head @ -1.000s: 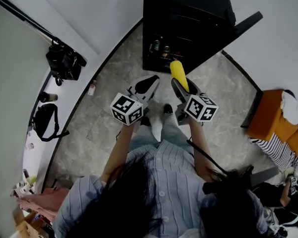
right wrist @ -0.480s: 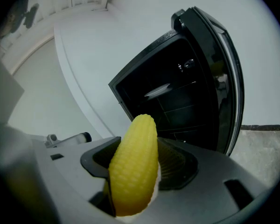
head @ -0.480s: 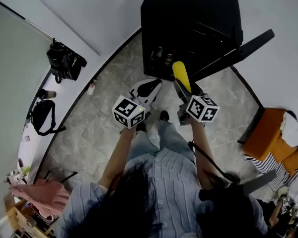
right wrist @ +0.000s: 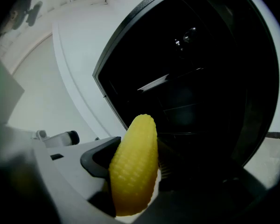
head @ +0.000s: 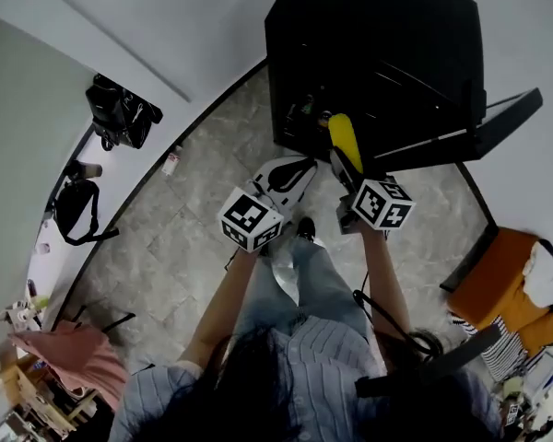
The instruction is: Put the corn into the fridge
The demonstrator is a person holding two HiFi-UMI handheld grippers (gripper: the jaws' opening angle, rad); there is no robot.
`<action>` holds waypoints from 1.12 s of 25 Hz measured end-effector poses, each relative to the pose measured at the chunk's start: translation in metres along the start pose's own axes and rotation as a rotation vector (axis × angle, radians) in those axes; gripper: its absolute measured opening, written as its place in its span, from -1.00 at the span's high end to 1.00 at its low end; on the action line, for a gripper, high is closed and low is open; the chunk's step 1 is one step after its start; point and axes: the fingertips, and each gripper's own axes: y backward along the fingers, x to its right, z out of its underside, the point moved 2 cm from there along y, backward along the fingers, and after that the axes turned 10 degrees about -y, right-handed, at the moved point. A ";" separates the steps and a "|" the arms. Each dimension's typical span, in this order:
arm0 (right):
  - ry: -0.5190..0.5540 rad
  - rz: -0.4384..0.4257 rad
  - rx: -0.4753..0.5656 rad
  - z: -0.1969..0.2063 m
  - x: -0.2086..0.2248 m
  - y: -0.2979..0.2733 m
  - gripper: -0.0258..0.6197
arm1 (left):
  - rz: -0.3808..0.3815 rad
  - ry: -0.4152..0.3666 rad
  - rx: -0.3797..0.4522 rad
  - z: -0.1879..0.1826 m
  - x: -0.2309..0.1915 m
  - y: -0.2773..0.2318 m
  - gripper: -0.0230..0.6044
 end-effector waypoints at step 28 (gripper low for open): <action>0.103 0.045 -0.009 -0.030 0.062 -0.115 0.15 | -0.033 0.016 0.024 0.054 -0.043 -0.036 0.90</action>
